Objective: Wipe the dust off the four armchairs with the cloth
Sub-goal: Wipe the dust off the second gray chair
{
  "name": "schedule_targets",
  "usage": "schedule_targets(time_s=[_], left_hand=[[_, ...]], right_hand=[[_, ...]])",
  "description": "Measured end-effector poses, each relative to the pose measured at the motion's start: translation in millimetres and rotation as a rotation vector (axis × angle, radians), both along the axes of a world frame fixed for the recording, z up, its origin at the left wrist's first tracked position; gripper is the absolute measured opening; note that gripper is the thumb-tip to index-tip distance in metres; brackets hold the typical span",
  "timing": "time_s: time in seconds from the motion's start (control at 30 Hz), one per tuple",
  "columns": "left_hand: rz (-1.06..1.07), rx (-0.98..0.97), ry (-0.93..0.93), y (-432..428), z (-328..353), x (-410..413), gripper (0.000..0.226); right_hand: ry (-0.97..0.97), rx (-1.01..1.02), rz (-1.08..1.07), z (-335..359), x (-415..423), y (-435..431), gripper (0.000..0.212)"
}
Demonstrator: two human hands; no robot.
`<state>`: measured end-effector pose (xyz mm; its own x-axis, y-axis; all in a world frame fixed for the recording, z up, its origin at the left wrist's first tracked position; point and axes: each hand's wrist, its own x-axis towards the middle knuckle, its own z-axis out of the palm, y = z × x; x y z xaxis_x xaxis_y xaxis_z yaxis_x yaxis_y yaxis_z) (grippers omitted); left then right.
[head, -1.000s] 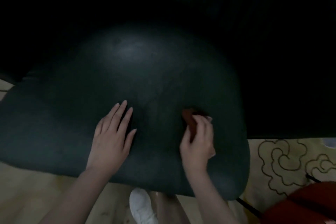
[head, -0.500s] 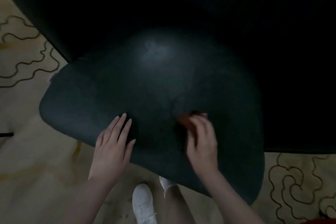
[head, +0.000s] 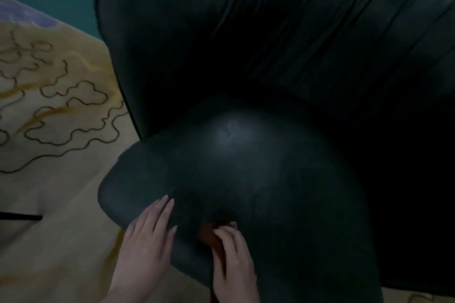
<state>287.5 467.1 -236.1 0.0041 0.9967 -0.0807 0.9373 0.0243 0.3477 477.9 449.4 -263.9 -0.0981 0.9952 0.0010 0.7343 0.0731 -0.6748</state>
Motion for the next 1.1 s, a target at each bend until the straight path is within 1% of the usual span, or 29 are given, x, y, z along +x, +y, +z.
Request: schedule_targets(time_s=[0.1,0.2,0.33,0.47,0.6,0.73,0.87,0.93,1.0,1.1], left_hand=[[0.008,0.042,0.026,26,20,-3,0.064],[-0.005,0.081,0.067,58,41,3,0.057],[-0.092,0.169,0.102,104,60,17,0.054],[-0.159,0.23,0.17,154,76,32,0.053],[-0.209,0.34,0.251,217,96,36,0.053],[-0.214,0.476,0.348,282,123,35,0.056],[-0.204,0.577,0.495,333,141,34,0.061],[-0.186,0.598,0.542,348,142,33,0.066],[-0.171,0.621,0.574,355,139,31,0.075],[-0.182,0.679,0.617,359,134,27,0.077]], right_hand=[[0.091,0.023,-0.111,18,2,29,0.04],[0.136,0.006,-0.165,37,12,64,0.035],[0.149,0.003,-0.209,53,26,109,0.034],[0.16,-0.042,-0.248,65,38,148,0.033],[0.205,-0.086,-0.286,70,48,178,0.032],[0.296,-0.128,-0.338,69,48,208,0.033],[0.446,-0.153,-0.393,65,36,246,0.029],[0.513,-0.13,-0.411,63,26,266,0.029],[0.577,-0.057,-0.436,63,16,288,0.03],[0.68,0.07,-0.448,66,-1,324,0.032]])
